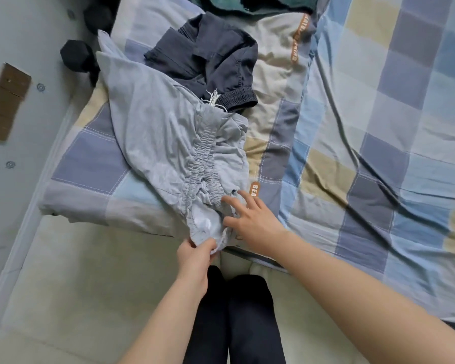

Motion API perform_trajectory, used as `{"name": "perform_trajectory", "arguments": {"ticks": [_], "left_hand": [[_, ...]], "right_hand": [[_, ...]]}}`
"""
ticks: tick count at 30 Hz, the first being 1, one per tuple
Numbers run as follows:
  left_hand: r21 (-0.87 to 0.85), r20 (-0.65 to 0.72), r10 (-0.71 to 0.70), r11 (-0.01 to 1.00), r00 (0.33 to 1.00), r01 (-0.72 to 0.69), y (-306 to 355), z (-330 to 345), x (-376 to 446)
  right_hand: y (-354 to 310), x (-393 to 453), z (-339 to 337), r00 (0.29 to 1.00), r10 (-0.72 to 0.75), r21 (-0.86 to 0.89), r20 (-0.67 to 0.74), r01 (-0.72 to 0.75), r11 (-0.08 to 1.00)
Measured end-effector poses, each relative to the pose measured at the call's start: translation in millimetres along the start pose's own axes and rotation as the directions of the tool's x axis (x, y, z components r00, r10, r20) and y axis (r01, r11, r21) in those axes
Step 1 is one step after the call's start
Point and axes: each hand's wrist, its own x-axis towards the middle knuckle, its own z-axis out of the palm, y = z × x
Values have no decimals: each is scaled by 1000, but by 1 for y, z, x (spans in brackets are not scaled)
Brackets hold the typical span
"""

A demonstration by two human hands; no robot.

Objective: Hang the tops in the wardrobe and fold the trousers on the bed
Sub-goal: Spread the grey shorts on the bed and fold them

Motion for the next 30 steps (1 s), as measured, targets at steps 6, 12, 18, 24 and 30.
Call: {"name": "perform_trajectory", "arguments": {"ticks": [6, 12, 18, 24, 30], "left_hand": [[385, 152, 467, 784, 871, -487, 54, -24, -57], [354, 521, 380, 719, 765, -598, 110, -48, -131], [272, 752, 355, 601, 556, -752, 171, -87, -191], [351, 614, 576, 413, 539, -841, 243, -112, -192], [312, 657, 698, 93, 285, -946, 310, -106, -194]], "right_hand": [[-16, 7, -42, 975, 220, 550, -39, -162, 819], [-36, 21, -117, 918, 247, 578, -312, -23, 816], [-28, 11, -181, 715, 605, 740, -351, -185, 647], [-3, -67, -247, 573, 737, 837, -359, -151, 525], [-26, -168, -314, 691, 354, 505, -631, 19, 863]]}}
